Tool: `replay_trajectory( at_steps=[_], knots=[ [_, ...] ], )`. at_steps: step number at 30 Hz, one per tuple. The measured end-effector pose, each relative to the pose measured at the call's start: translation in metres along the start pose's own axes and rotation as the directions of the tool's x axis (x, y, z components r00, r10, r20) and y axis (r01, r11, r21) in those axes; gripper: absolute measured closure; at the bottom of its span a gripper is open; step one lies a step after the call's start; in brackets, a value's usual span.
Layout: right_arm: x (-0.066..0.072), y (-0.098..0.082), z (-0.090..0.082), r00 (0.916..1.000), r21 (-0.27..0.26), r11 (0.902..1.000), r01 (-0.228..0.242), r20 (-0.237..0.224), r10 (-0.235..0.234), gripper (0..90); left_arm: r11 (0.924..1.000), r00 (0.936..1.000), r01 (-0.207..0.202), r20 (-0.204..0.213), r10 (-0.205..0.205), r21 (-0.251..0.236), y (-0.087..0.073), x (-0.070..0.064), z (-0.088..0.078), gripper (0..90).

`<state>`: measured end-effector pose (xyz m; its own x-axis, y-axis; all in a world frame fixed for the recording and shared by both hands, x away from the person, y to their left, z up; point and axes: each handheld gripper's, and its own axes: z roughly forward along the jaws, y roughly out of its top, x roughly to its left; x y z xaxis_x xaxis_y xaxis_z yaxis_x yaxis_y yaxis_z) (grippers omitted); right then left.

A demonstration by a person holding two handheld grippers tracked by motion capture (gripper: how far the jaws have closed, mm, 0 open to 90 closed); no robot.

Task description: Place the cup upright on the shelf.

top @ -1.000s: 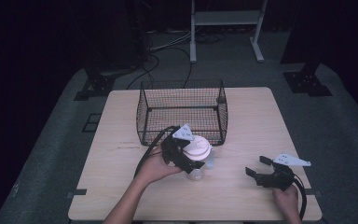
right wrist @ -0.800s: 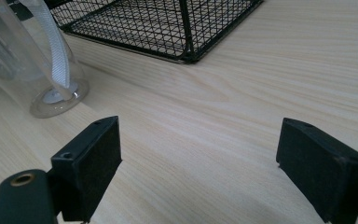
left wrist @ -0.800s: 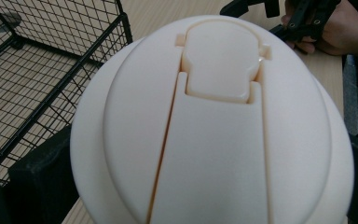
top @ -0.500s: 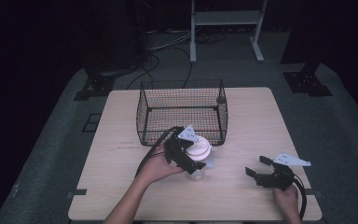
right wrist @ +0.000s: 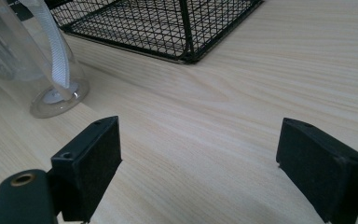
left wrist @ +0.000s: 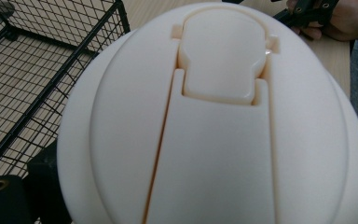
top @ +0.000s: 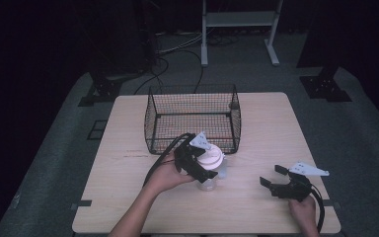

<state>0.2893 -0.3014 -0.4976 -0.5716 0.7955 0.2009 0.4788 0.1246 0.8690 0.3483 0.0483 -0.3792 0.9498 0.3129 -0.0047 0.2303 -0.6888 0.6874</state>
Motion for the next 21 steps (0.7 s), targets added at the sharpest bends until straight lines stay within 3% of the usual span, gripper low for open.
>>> replay_trajectory(
  at_steps=[14,21],
  knots=[
    [0.000,0.000,0.000,1.0000,-0.002,1.0000,0.000,0.000,0.000,12.9,0.9989,0.9998,-0.019,0.006,0.019,0.043,0.008,-0.002,-0.003,5.1],
    [0.000,0.000,0.000,1.0000,-0.002,1.0000,0.001,0.000,-0.001,12.9,0.9957,0.9982,-0.059,-0.008,0.060,0.071,0.017,-0.007,-0.010,5.1]
  ],
)
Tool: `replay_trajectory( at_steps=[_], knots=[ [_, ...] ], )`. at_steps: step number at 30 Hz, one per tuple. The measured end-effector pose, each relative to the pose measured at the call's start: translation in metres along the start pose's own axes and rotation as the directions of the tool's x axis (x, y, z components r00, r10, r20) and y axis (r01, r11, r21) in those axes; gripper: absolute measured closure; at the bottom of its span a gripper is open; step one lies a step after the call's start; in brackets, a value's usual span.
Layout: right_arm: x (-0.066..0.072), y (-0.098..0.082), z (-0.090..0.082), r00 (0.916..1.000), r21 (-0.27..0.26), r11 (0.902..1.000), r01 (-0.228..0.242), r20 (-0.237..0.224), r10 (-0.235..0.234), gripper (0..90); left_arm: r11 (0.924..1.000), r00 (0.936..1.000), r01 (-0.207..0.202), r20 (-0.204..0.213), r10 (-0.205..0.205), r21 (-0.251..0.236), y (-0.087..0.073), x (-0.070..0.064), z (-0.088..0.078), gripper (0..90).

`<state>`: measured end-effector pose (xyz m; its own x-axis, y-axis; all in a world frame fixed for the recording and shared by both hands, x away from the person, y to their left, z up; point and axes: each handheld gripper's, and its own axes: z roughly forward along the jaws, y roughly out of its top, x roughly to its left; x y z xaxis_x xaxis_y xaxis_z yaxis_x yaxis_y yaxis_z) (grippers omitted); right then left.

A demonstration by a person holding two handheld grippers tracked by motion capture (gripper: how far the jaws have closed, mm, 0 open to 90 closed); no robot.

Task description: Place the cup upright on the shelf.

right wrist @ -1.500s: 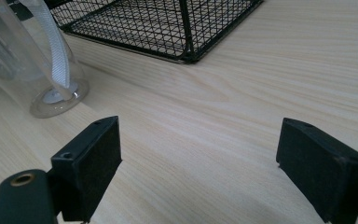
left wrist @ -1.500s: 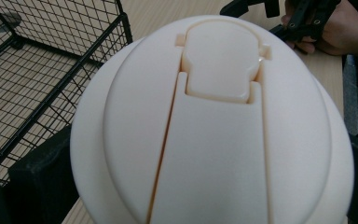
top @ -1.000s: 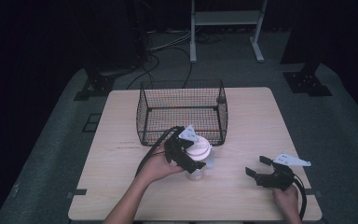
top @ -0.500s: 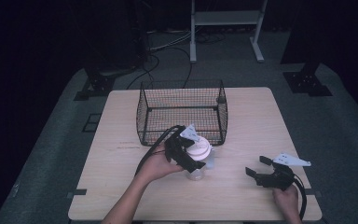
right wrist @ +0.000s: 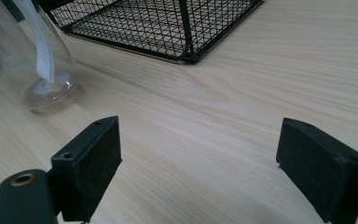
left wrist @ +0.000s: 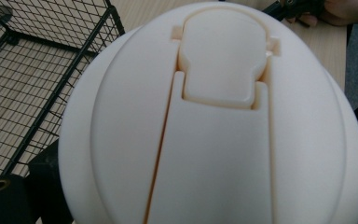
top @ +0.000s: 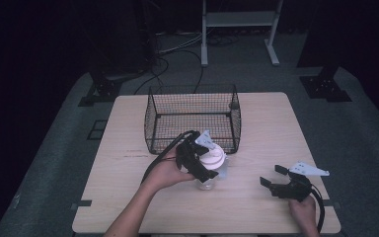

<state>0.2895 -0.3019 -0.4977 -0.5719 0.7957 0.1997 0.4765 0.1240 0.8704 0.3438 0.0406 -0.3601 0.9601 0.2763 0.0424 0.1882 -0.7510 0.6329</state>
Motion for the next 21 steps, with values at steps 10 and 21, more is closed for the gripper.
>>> replay_trajectory(
  at_steps=[10,21],
  knots=[
    [0.000,0.000,0.000,1.0000,0.000,1.0000,-0.001,-0.001,0.001,12.9,0.9993,0.9996,-0.022,-0.019,0.023,0.029,0.011,0.001,-0.014,5.1],
    [0.000,0.000,0.000,1.0000,0.000,1.0000,-0.004,-0.001,0.004,12.9,0.9977,0.9987,-0.038,-0.032,0.040,0.056,0.023,0.007,-0.030,5.2]
  ],
)
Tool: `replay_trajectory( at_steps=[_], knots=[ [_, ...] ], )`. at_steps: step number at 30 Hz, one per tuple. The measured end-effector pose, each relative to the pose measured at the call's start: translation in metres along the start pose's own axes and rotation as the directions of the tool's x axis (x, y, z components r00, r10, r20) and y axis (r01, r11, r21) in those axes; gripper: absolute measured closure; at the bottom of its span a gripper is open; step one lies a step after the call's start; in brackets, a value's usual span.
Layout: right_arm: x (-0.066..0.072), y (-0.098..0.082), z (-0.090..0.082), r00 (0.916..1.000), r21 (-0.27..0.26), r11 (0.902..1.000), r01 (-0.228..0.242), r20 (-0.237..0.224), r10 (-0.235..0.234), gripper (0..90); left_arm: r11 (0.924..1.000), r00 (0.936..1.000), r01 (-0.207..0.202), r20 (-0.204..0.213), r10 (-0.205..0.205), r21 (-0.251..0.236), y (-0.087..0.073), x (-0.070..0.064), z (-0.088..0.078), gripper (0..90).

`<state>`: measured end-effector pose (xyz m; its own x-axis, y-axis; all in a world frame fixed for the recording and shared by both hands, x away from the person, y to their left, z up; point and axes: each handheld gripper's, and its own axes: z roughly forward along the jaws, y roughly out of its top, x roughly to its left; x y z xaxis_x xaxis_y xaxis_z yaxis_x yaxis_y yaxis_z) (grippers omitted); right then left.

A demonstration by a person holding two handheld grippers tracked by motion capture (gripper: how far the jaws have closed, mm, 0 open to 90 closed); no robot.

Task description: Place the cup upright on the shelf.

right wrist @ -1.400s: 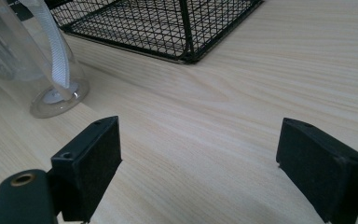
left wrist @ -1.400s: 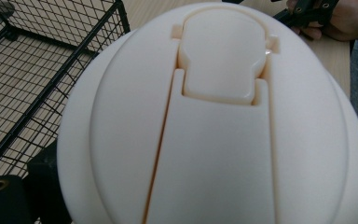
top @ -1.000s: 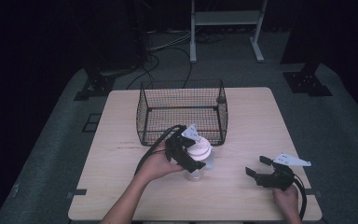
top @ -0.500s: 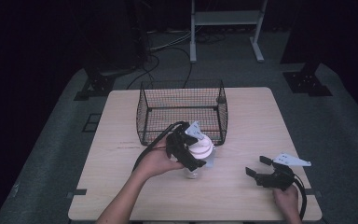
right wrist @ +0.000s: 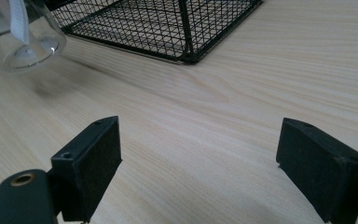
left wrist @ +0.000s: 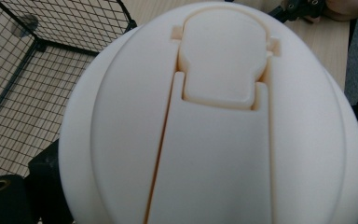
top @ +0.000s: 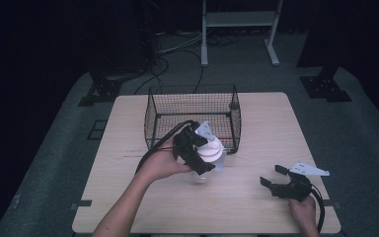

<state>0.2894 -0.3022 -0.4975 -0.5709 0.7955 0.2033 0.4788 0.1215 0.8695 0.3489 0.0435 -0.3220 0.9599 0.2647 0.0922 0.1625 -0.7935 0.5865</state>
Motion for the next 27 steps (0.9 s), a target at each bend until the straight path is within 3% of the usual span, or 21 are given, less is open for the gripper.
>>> replay_trajectory(
  at_steps=[13,27],
  knots=[
    [-0.001,0.000,0.000,1.0000,-0.007,0.9999,0.009,0.000,-0.009,12.9,0.9999,1.0000,0.009,-0.003,-0.009,0.011,0.020,0.020,-0.025,5.2],
    [-0.001,0.000,0.000,1.0000,-0.008,1.0000,-0.001,-0.003,0.001,12.9,0.9995,0.9996,0.027,0.004,-0.026,-0.017,0.048,0.042,-0.051,5.2]
  ],
)
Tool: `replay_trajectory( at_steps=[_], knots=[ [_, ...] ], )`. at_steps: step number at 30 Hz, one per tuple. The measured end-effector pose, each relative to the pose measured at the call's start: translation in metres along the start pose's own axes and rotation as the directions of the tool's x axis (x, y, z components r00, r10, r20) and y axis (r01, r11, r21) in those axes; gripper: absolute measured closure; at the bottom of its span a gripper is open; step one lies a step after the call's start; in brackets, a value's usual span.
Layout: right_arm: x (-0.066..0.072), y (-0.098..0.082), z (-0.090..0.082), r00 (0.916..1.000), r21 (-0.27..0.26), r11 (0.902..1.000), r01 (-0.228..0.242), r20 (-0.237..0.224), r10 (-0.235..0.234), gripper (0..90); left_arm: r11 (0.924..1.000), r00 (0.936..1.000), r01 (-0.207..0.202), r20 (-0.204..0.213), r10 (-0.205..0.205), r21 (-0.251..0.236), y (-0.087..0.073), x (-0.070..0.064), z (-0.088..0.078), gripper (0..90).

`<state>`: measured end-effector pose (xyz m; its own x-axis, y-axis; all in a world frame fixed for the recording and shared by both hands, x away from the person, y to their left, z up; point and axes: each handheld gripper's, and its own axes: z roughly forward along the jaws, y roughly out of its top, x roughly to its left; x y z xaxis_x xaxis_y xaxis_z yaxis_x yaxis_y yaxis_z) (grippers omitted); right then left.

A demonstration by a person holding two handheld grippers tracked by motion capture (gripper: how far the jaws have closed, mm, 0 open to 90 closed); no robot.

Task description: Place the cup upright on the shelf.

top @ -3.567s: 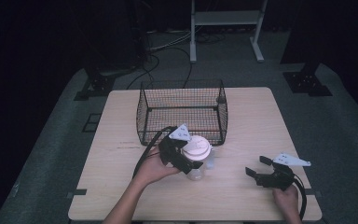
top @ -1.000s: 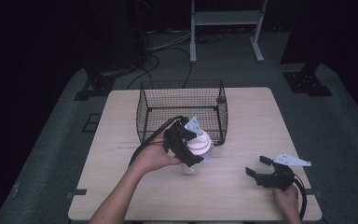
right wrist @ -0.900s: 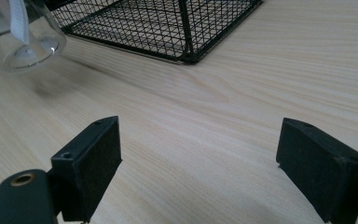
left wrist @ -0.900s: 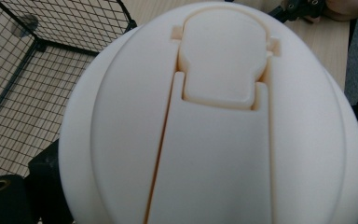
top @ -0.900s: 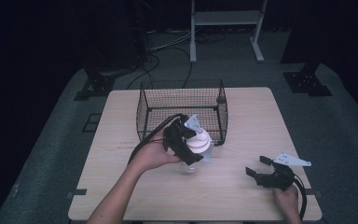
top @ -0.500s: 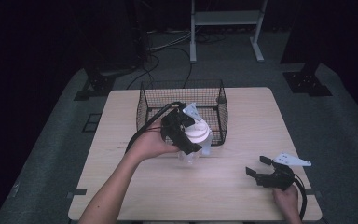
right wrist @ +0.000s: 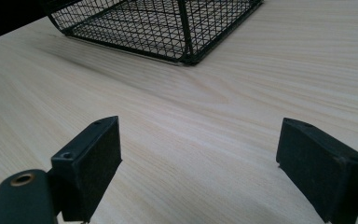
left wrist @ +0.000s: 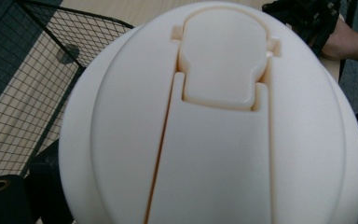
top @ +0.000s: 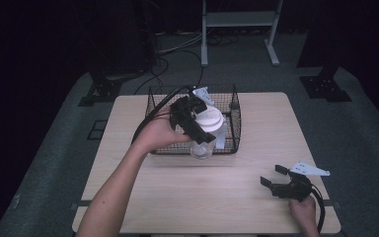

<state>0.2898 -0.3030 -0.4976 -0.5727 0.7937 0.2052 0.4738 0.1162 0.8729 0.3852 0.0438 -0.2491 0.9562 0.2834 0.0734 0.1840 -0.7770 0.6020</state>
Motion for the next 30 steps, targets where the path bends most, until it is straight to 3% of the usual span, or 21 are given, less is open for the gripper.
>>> replay_trajectory(
  at_steps=[11,20,30],
  knots=[
    [0.000,0.000,0.000,1.0000,-0.003,1.0000,-0.004,-0.002,0.004,12.9,0.9995,0.9996,0.029,-0.003,-0.029,-0.013,0.020,0.023,-0.017,5.2],
    [-0.001,0.000,0.000,1.0000,-0.005,1.0000,-0.008,-0.002,0.008,12.9,0.9981,0.9981,0.059,-0.017,-0.060,-0.014,0.027,0.040,-0.018,5.2],
    [-0.001,0.000,0.000,0.9999,-0.006,0.9999,-0.010,-0.004,0.010,12.9,0.9933,0.9925,0.114,-0.042,-0.114,-0.019,0.032,0.068,-0.014,5.2]
  ],
)
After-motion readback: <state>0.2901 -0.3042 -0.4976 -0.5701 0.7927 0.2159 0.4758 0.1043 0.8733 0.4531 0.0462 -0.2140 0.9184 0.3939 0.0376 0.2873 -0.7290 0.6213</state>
